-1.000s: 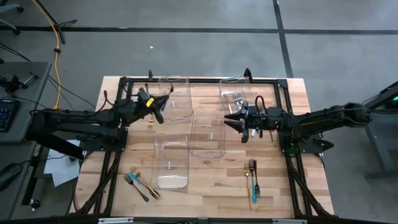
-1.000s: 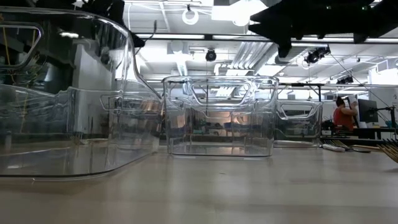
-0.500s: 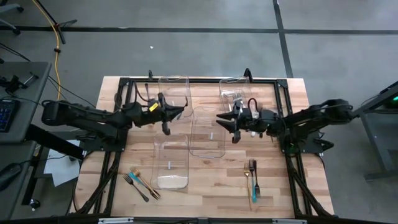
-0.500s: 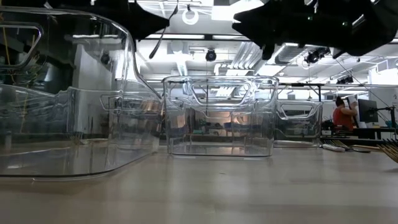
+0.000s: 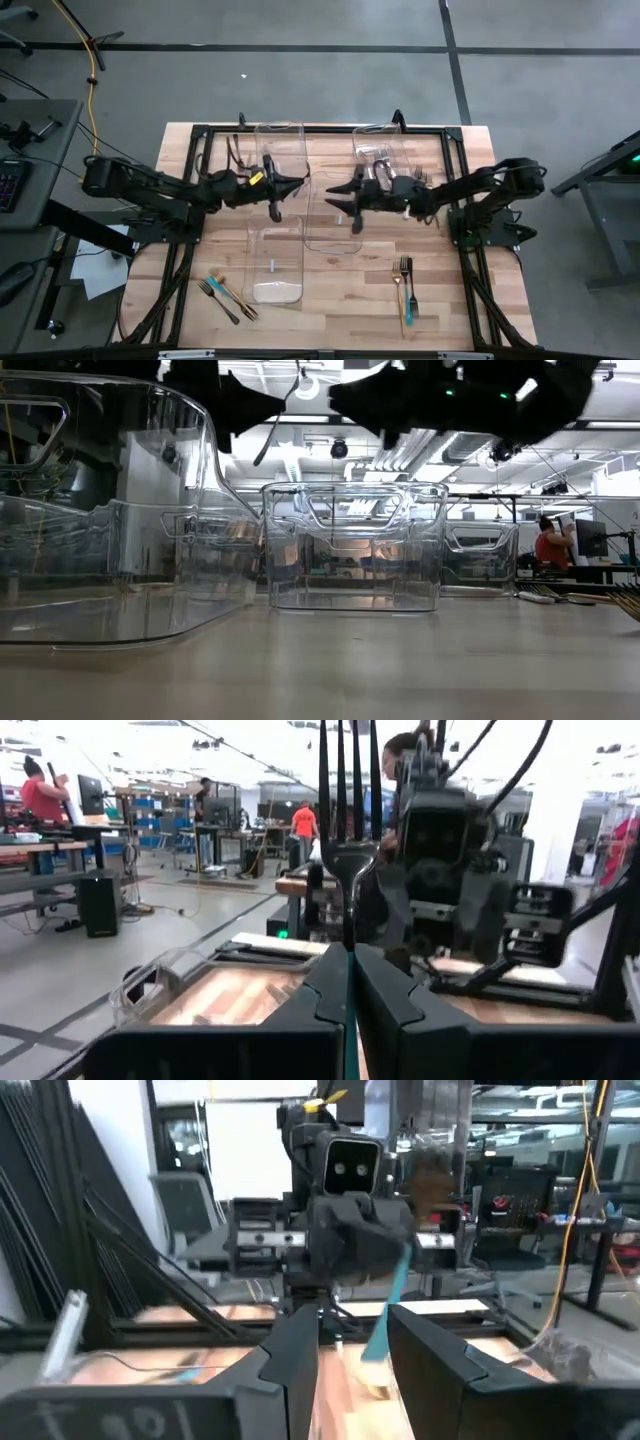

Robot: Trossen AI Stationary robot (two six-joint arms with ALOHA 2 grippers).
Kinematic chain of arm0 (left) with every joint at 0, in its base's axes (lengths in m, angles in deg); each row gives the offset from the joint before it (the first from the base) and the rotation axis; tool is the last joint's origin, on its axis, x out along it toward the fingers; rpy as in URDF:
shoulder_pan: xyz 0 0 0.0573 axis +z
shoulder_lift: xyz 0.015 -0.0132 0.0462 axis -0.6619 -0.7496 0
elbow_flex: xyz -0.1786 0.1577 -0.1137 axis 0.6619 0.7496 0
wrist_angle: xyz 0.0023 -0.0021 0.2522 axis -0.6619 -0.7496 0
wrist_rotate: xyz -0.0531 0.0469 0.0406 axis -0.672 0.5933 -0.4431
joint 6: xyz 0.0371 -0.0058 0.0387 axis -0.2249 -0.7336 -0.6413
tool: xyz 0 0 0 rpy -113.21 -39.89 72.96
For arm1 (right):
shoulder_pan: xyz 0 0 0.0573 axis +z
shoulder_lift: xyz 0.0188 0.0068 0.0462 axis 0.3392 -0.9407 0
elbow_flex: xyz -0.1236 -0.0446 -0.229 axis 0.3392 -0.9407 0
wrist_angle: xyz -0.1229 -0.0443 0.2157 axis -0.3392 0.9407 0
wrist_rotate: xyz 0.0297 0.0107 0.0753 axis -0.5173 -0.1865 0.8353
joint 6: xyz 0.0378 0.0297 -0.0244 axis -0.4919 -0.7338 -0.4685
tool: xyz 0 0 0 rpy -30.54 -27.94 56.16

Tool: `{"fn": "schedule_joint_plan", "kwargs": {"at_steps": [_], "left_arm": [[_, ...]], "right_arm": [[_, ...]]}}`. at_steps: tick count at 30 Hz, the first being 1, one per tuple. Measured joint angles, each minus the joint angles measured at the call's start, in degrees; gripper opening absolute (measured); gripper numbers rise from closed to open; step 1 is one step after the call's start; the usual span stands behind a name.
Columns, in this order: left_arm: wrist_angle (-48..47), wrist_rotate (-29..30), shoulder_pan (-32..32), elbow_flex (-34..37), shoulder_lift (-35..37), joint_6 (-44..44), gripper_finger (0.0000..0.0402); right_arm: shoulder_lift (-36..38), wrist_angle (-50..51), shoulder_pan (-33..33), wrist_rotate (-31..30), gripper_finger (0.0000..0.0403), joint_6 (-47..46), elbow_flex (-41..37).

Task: Sort silverware by color (type)
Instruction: Put the blue fork into the center transparent bin

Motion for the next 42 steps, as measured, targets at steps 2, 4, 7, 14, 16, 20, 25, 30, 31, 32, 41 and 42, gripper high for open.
{"fn": "schedule_joint_plan", "kwargs": {"at_steps": [2, 4, 7, 14, 16, 20, 25, 30, 31, 32, 41, 42], "left_arm": [[1.69, 0.00, 0.00, 0.00, -1.29, -0.14, 0.0000], [2.63, -0.08, 0.00, 0.00, -1.97, -0.31, 0.0000], [2.82, -0.08, -0.24, 0.00, -2.29, -0.75, 0.0000], [2.98, 0.51, -3.32, 0.00, -2.29, -5.34, 0.0000], [3.31, 1.12, -4.20, 0.00, -2.29, -6.78, 0.0000], [3.63, 2.09, -5.13, 0.00, -2.29, -7.90, 0.0000], [4.25, 2.06, -5.20, -0.02, -2.27, -7.74, 0.0000], [2.66, 2.09, -5.60, -1.82, -3.21, -6.76, 0.0000], [2.42, 2.11, -5.86, -2.28, -3.94, -6.73, 0.0000], [2.47, 2.29, -6.03, -2.77, -4.92, -6.68, 0.0000], [2.34, 3.53, -6.54, -6.13, -9.81, -6.82, 0.0000], [2.32, 3.53, -6.54, -6.12, -9.81, -6.83, 0.0000]], "right_arm": [[-1.40, 3.59, 0.00, 0.01, 0.0119, 1.82, 3.25], [-2.58, 6.66, 0.00, 0.01, 0.0119, 2.14, 5.89], [-3.92, 9.17, 0.00, -0.02, 0.0119, 2.13, 8.10], [-3.99, 6.39, 0.00, -3.38, 0.0119, -2.58, 8.71], [-3.95, 6.08, 0.00, -3.73, 0.0119, -4.60, 8.71], [-3.95, 4.21, 0.00, -3.77, 0.0119, -7.41, 8.67], [-3.95, 3.46, 0.01, -3.59, 0.0119, -9.52, 8.65], [-3.95, 3.34, 0.04, -3.16, 0.0119, -10.15, 8.65], [-3.95, 3.22, 0.04, -3.13, 0.0119, -10.53, 8.65], [-3.95, 3.25, 0.04, -2.93, 0.0119, -10.67, 8.65], [-3.95, 3.60, 0.04, -2.02, 0.0118, -10.53, 8.65], [-3.95, 3.62, 0.04, -2.02, 0.0117, -10.53, 8.65]]}}
